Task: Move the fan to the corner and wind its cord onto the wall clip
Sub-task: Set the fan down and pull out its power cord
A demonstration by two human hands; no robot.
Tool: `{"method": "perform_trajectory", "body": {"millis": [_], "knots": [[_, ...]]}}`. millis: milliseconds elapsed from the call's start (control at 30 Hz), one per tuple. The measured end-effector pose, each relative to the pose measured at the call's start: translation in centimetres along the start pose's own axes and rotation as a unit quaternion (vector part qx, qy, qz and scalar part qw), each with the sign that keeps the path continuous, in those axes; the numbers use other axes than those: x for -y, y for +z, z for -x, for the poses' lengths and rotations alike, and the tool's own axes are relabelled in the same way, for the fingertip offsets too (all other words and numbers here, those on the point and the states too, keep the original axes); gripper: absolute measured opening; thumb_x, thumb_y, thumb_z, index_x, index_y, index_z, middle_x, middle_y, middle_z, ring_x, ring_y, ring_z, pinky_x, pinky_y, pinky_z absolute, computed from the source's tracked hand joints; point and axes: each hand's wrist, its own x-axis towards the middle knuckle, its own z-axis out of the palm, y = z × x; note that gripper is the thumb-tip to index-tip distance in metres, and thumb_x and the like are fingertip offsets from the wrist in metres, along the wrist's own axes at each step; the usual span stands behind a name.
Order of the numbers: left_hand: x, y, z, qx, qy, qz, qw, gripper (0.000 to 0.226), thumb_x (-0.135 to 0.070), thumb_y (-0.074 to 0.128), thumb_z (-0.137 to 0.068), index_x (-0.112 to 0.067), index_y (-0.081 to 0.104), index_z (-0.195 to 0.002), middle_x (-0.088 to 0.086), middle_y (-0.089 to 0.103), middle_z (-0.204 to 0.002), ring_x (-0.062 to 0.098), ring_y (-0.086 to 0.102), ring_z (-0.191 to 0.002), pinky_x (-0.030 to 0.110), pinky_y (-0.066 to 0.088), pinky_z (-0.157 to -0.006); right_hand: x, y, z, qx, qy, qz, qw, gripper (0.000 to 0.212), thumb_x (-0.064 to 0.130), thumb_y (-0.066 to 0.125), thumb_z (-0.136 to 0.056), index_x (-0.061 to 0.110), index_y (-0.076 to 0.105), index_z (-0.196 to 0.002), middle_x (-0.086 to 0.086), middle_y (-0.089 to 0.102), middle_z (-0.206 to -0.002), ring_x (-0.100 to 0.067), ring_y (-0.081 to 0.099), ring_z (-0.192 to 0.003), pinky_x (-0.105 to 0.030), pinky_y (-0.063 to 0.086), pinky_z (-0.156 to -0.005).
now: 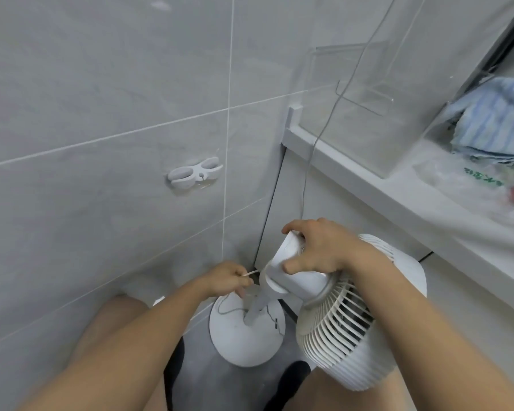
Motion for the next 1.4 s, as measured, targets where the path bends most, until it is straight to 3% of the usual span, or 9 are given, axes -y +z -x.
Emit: {"method": "perform_trajectory", "body": {"millis": [300, 433, 567, 867, 1000, 1167, 1267, 1333, 1400], "knots": [[1.8, -0.1, 0.2, -0.026, -0.014, -0.12, 0.992, 0.023, -0.034, 0.062, -0.092, -0.025, 0.062, -0.071, -0.004, 0.065, -0.078, 0.014, 0.06, -0.077, 0.029, 0.047, -0.073, -0.2, 0.1, 1.1, -0.007, 0.001, -0.006, 1.0, 0.081, 0.065, 0.07, -0.059, 0.043, 0.053, -0.134, -0.001, 0.066, -0.124, -0.025, 0.059, -0.114, -0.04, 0.052, -0.094], [5.6, -0.2, 1.1, 0.018, -0.034, -0.187, 0.982, 0.023, -0.042, 0.05, -0.1, -0.034, 0.048, -0.078, -0.004, 0.06, -0.09, 0.017, 0.056, -0.087, 0.031, 0.043, -0.081, -0.3, 0.6, 2.6, 0.031, 0.017, 0.039, 0.999, 0.108, 0.068, 0.077, -0.056, 0.043, 0.031, -0.151, -0.001, 0.061, -0.126, -0.028, 0.059, -0.116, -0.039, 0.049, -0.089], [4.8, 0.0, 0.8, -0.098, -0.005, -0.168, 0.981, 0.025, -0.027, 0.047, -0.102, -0.023, 0.046, -0.077, 0.002, 0.058, -0.078, 0.024, 0.054, -0.08, 0.029, 0.036, -0.066, 0.1, 0.5, 3.9, 0.065, 0.02, 0.093, 0.993, 0.12, 0.07, 0.083, -0.051, 0.039, 0.023, -0.151, -0.002, 0.058, -0.112, -0.029, 0.06, -0.102, -0.045, 0.054, -0.088], [-7.8, -2.6, 0.0, -0.257, 0.229, -0.114, 0.932, 0.011, -0.019, 0.054, -0.096, -0.014, 0.061, -0.089, 0.005, 0.062, -0.084, 0.025, 0.056, -0.078, 0.036, 0.046, -0.071, 1.3, -2.4, 6.5, 0.049, -0.005, 0.124, 0.991, 0.111, 0.067, 0.082, -0.059, 0.034, 0.028, -0.15, 0.0, 0.051, -0.105, -0.028, 0.058, -0.103, -0.043, 0.053, -0.09], [-13.4, -5.3, 2.1, -0.263, 0.332, -0.258, 0.868, 0.016, -0.033, 0.057, -0.096, -0.018, 0.059, -0.096, 0.002, 0.059, -0.073, 0.028, 0.056, -0.07, 0.034, 0.043, -0.062, 0.7, -3.7, 6.9, 0.041, 0.008, 0.107, 0.993, 0.106, 0.069, 0.08, -0.054, 0.034, 0.034, -0.143, 0.001, 0.056, -0.105, -0.025, 0.059, -0.098, -0.044, 0.055, -0.087], [-14.0, -11.5, 6.2, -0.111, 0.025, -0.571, 0.813, 0.037, -0.056, 0.065, -0.082, -0.02, 0.062, -0.087, 0.004, 0.067, -0.095, 0.029, 0.066, -0.09, 0.033, 0.043, -0.067, -0.8, -3.0, 6.9, 0.036, 0.028, 0.082, 0.996, 0.1, 0.07, 0.078, -0.05, 0.033, 0.041, -0.135, 0.002, 0.059, -0.105, -0.023, 0.06, -0.095, -0.044, 0.056, -0.086], [-13.1, -12.6, 7.7, -0.016, -0.017, -0.491, 0.871, 0.041, -0.052, 0.064, -0.085, -0.012, 0.064, -0.075, 0.006, 0.071, -0.082, 0.024, 0.064, -0.074, 0.036, 0.056, -0.074, -0.7, -1.9, 6.2, 0.044, 0.027, 0.083, 0.995, 0.095, 0.069, 0.078, -0.054, 0.032, 0.042, -0.133, 0.003, 0.059, -0.105, -0.022, 0.059, -0.093, -0.038, 0.054, -0.081], [-13.2, -12.3, 8.9, -0.015, 0.032, -0.34, 0.94, 0.034, -0.045, 0.067, -0.086, -0.016, 0.062, -0.068, 0.002, 0.066, -0.066, 0.019, 0.062, -0.063, 0.036, 0.058, -0.075, -0.7, -1.3, 5.2, 0.05, 0.037, 0.081, 0.995, 0.094, 0.07, 0.078, -0.054, 0.031, 0.043, -0.131, 0.001, 0.06, -0.108, -0.024, 0.059, -0.095, -0.036, 0.051, -0.08], [-13.5, -12.1, 10.3, -0.053, 0.069, -0.279, 0.956, 0.029, -0.04, 0.068, -0.086, -0.02, 0.061, -0.066, -0.004, 0.058, -0.062, 0.02, 0.061, -0.065, 0.033, 0.055, -0.07, -0.4, -1.0, 4.2, 0.055, 0.044, 0.08, 0.994, 0.094, 0.071, 0.077, -0.052, 0.03, 0.045, -0.13, 0.0, 0.061, -0.112, -0.025, 0.06, -0.098, -0.036, 0.05, -0.081]]}}
